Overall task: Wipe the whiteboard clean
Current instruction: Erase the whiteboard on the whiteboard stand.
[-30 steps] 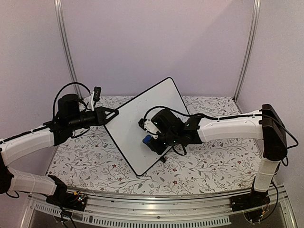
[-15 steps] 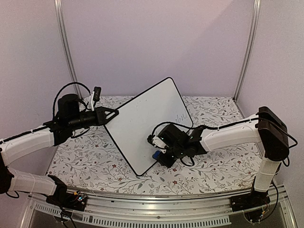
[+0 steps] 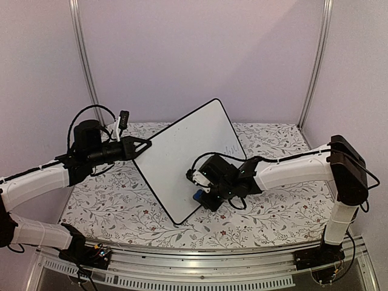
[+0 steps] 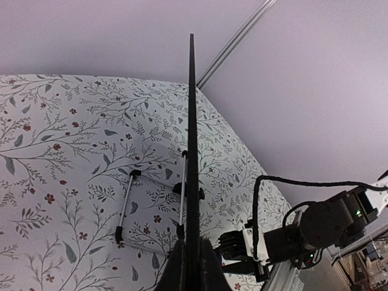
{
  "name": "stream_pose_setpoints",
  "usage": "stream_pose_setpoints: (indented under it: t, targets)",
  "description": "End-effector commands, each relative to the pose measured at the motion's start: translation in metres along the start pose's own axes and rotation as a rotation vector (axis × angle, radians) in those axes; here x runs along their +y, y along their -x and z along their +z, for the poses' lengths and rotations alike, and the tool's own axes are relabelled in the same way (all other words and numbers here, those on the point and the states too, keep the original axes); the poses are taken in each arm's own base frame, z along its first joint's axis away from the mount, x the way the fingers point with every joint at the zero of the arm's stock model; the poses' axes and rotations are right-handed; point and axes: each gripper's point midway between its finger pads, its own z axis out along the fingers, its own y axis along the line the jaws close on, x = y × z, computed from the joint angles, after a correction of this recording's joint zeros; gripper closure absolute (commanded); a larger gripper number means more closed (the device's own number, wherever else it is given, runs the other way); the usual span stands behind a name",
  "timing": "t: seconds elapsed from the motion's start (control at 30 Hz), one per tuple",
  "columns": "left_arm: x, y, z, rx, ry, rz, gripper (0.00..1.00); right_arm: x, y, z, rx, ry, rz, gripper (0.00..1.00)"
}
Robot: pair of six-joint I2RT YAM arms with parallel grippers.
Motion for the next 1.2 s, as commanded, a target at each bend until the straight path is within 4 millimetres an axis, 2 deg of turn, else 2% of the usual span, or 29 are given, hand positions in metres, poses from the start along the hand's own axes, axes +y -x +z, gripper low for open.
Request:
stream_pose_setpoints:
  t: [0.0, 0.17, 0.3, 0.4, 0.63, 0.73, 0.83, 0.97, 1.17]
  targets:
    - [-0.028, 0.011, -0.002, -0.018, -0.105, 0.044, 1.0, -0.014, 0.045, -0.005, -0.107, -0.047, 0.002, 1.0]
    - [-0.029, 0.011, -0.002, -0.02, -0.104, 0.047, 1.0, -0.025, 0.068, -0.009, -0.141, -0.069, -0.008, 1.0]
    - [-0.029, 0.011, -0.002, -0.02, -0.104, 0.048, 1.0, -0.031, 0.07, -0.008, -0.143, -0.073, 0.0, 1.0]
    - [-0.029, 0.011, -0.002, -0.019, -0.103, 0.047, 1.0, -0.03, 0.058, -0.001, -0.112, -0.065, -0.002, 1.0]
    - [-0.028, 0.011, -0.002, -0.019, -0.102, 0.047, 1.0, -0.027, 0.011, 0.011, -0.039, -0.038, 0.02, 1.0]
    - [-0.028, 0.01, -0.001, -0.016, -0.103, 0.043, 1.0, -0.027, 0.001, 0.01, -0.03, -0.033, 0.037, 1.0]
    - [-0.028, 0.01, -0.001, -0.014, -0.104, 0.043, 1.0, -0.026, 0.0, 0.008, -0.035, -0.03, 0.046, 1.0]
    - [-0.028, 0.01, -0.001, -0.015, -0.104, 0.043, 1.0, -0.028, 0.008, 0.005, -0.056, -0.035, 0.048, 1.0]
    - [-0.028, 0.01, -0.001, -0.015, -0.105, 0.043, 1.0, -0.041, 0.048, -0.006, -0.134, -0.049, 0.043, 1.0]
